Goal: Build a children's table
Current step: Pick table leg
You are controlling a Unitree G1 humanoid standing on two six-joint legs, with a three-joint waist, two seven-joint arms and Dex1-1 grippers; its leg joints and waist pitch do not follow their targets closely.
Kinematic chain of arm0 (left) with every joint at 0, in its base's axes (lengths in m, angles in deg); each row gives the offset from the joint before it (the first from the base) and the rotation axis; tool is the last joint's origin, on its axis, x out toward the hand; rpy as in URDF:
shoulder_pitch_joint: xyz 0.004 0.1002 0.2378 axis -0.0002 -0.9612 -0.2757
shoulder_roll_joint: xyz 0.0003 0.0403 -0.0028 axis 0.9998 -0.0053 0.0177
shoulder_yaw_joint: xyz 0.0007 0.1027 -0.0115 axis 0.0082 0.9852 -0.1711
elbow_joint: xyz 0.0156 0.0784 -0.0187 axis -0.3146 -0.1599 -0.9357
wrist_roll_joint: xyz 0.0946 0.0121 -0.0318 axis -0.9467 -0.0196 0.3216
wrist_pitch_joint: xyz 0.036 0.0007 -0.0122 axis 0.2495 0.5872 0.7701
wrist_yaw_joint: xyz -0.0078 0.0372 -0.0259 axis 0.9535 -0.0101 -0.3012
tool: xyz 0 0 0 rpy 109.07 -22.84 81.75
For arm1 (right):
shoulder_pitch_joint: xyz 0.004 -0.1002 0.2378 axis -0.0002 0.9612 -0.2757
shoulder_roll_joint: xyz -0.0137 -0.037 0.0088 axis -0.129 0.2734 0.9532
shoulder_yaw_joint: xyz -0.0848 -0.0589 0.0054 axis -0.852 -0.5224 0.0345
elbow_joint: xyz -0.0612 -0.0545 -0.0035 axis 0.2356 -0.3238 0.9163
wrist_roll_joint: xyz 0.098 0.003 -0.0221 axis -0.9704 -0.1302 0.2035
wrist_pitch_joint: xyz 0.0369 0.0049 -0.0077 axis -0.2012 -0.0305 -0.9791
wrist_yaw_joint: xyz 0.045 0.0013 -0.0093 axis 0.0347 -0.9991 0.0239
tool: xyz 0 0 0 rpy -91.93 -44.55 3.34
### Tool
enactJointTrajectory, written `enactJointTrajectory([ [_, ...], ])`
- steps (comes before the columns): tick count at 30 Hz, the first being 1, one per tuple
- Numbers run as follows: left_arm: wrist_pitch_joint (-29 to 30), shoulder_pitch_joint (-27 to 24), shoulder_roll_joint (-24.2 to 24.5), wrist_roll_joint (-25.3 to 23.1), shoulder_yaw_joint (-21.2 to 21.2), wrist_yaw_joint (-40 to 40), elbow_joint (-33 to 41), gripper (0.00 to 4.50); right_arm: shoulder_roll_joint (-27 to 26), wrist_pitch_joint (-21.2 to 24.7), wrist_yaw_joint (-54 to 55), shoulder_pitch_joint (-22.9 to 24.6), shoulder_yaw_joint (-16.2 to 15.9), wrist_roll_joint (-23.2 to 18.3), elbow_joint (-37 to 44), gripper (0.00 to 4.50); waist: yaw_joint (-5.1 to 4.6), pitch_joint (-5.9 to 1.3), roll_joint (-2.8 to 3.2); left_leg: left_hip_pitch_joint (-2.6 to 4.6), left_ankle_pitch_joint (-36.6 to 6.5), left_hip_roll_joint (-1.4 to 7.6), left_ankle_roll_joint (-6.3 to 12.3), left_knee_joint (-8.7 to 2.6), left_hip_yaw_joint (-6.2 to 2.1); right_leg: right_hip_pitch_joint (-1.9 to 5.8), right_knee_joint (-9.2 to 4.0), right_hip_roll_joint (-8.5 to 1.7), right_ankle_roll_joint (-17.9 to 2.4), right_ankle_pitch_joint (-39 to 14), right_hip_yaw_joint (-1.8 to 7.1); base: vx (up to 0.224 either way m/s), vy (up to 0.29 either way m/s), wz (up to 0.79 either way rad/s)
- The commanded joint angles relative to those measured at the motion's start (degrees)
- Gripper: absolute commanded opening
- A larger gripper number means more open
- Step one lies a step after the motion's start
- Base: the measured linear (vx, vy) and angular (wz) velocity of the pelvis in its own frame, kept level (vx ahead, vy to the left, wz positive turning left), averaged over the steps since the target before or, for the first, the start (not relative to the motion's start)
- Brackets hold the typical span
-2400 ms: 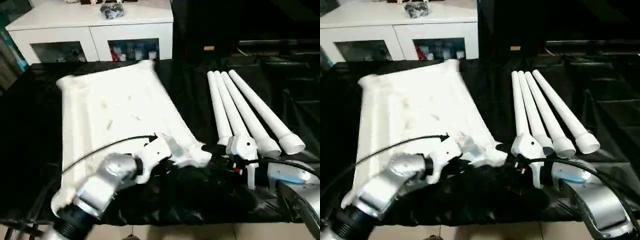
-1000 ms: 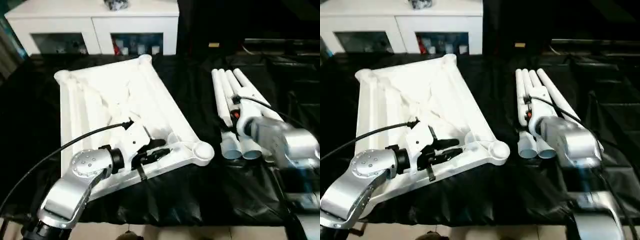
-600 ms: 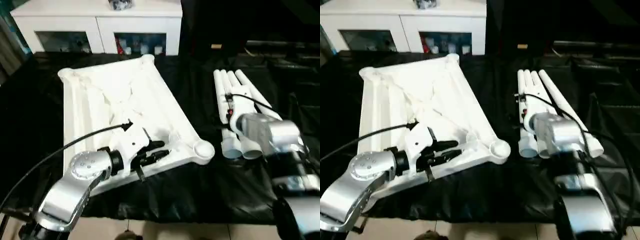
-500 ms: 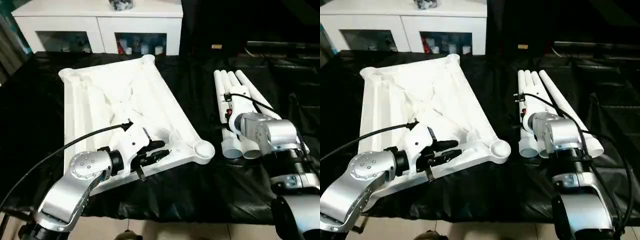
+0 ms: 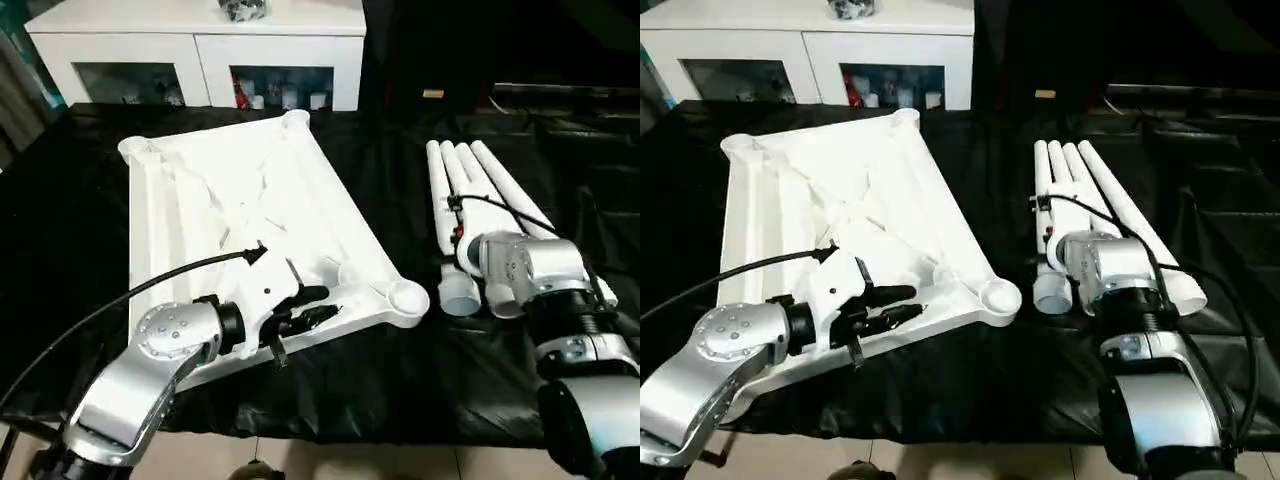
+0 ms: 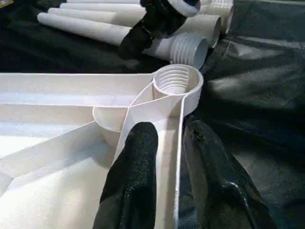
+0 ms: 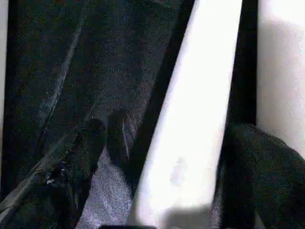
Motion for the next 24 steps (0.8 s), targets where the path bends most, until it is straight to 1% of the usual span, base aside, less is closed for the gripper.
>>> enactJointTrajectory([
  [1, 0.6, -0.1, 0.6, 0.3, 0.7, -0.2, 0.9, 1.16, -0.2, 0.7, 0.3, -1.1, 0.6, 0.3, -1.0, 4.5, 0.17, -3.88, -0.71, 0.96, -0.3, 4.42, 1.74, -4.44, -1.37, 2.62, -2.88, -3.45, -17.4, 2.8, 2.28, 0.0, 0.0, 0.0],
  [4, 0.4, 0.1, 0.8, 0.0, 1.1, -0.1, 0.7, 1.16, -0.5, 1.3, 0.2, -1.8, 1.5, 0.0, -2.5, 4.5, 0.31, -3.96, -0.65, 1.05, -0.3, 4.43, 1.61, -4.43, -1.37, 2.56, -2.83, -3.44, -17.4, 3.0, 2.27, 0.0, 0.0, 0.0],
  [6, 0.3, 0.3, 0.9, -0.2, 1.3, 0.0, 0.6, 1.22, -0.6, 1.6, 0.5, -2.5, 2.1, -0.2, -3.8, 4.22, 0.37, -3.97, -0.64, 1.05, -0.3, 4.43, 1.45, -4.43, -1.34, 2.57, -2.8, -3.41, -17.5, 3.1, 2.26, 0.0, 0.0, 0.0],
  [8, 0.3, 0.5, 0.9, -0.3, 1.4, 0.0, 0.5, 1.22, -0.7, 1.7, 0.6, -3.1, 2.7, -0.4, -5.0, 4.15, 0.4, -3.94, -0.63, 1.06, -0.6, 4.43, 1.19, -4.45, -1.32, 2.53, -2.83, -3.43, -17.5, 2.9, 2.25, 0.0, 0.0, 0.0],
  [9, 0.3, 0.5, 0.9, -0.4, 1.5, 0.0, 0.4, 1.22, -0.7, 1.6, 0.6, -3.2, 2.8, -0.5, -5.3, 4.03, 0.39, -3.93, -0.81, 1.03, -0.6, 4.44, 1.2, -4.45, -1.29, 2.55, -2.84, -3.42, -17.4, 2.9, 2.27, 0.0, 0.0, 0.0],
  [11, 0.2, 0.5, 0.9, -0.4, 1.6, 0.1, 0.4, 1.22, -0.8, 1.7, 0.7, -3.5, 3.2, -0.8, -5.8, 3.79, 0.61, -3.97, -0.74, 1.04, -0.3, 4.43, 1.3, -4.41, -1.28, 2.55, -2.78, -3.47, -17.3, 3.3, 2.3, 0.0, 0.0, 0.0],
  [12, 0.2, 0.5, 0.9, -0.4, 1.6, 0.1, 0.4, 1.22, -0.8, 1.7, 0.7, -3.5, 3.2, -0.8, -5.8, 3.73, 0.64, -3.97, -0.72, 1.02, -0.3, 4.43, 1.3, -4.41, -1.3, 2.55, -2.78, -3.46, -17.3, 3.2, 2.28, 0.0, 0.0, 0.0],
  [13, 0.1, 0.5, 1.0, -0.4, 1.7, 0.2, 0.4, 1.22, -0.9, 2.0, 0.6, -3.8, 3.5, -0.7, -6.5, 3.73, 0.69, -3.95, -0.86, 1.0, -0.6, 4.43, 1.27, -4.41, -1.25, 2.56, -2.81, -3.49, -17.2, 2.8, 2.31, 0.0, 0.0, 0.0],
  [14, 0.2, 0.5, 1.1, -0.3, 1.7, 0.3, 0.5, 1.22, -0.9, 2.2, 0.7, -4.0, 3.7, -0.7, -6.7, 3.59, 0.7, -3.93, -0.84, 1.0, -1.0, 4.4, 1.2, -4.44, -1.26, 2.53, -2.83, -3.49, -17.3, 2.1, 2.29, 0.0, 0.0, 0.0],
  [15, 0.1, 0.5, 1.1, -0.3, 1.7, 0.4, 0.5, 1.22, -1.0, 2.5, 0.7, -4.2, 4.0, -0.8, -7.1, 3.59, 0.74, -3.9, -0.83, 1.0, -1.1, 4.4, 1.15, -4.44, -1.24, 2.52, -2.88, -3.48, -17.2, 2.0, 2.3, 0.0, 0.0, 0.0],
  [16, 0.1, 0.5, 1.1, -0.3, 1.7, 0.4, 0.5, 1.22, -1.1, 2.9, 0.8, -4.4, 4.3, -1.0, -7.5, 3.36, 0.72, -3.87, -0.89, 0.98, -1.3, 4.42, 1.12, -4.48, -1.27, 2.54, -2.89, -3.47, -17.1, 1.5, 2.31, 0.0, 0.0, 0.0],
  [18, 0.1, 0.4, 1.2, -0.3, 1.6, 0.5, 0.7, 1.22, -1.3, 3.3, 1.3, -4.6, 5.0, -1.2, -8.2, 3.36, 0.74, -3.85, -0.95, 1.0, -2.0, 4.42, 0.81, -4.51, -1.25, 2.51, -2.97, -3.53, -17.0, 0.5, 2.33, 0.0, 0.0, 0.0],
  [21, -0.2, 0.3, 1.2, -0.4, 1.6, 0.6, 0.9, 1.22, -1.5, 3.9, 1.8, -4.7, 6.1, -1.8, -8.9, 2.99, 0.73, -3.77, -0.87, 0.98, -2.7, 4.44, 0.31, -4.58, -1.27, 2.39, -3.0, -3.49, -16.8, -0.3, 2.35, 0.0, 0.0, 0.0],
  [22, -0.3, 0.3, 1.3, -0.5, 1.6, 0.6, 0.9, 1.22, -1.5, 4.0, 2.0, -4.7, 6.5, -2.0, -9.1, 2.94, 0.8, -3.77, -0.84, 1.07, -3.0, 4.48, 0.13, -4.58, -1.24, 2.35, -3.02, -3.52, -16.7, -0.5, 2.4, 0.0, 0.0, 0.0],
  [24, -0.3, 0.3, 1.2, -0.4, 1.5, 0.6, 0.9, 1.22, -1.5, 3.9, 2.5, -4.9, 7.3, -2.2, -9.7, 2.88, 0.8, -3.76, -0.85, 1.03, -3.0, 4.48, -0.11, -4.63, -1.27, 2.34, -3.0, -3.48, -16.5, -0.7, 2.33, 0.0, 0.0, 0.0],
])
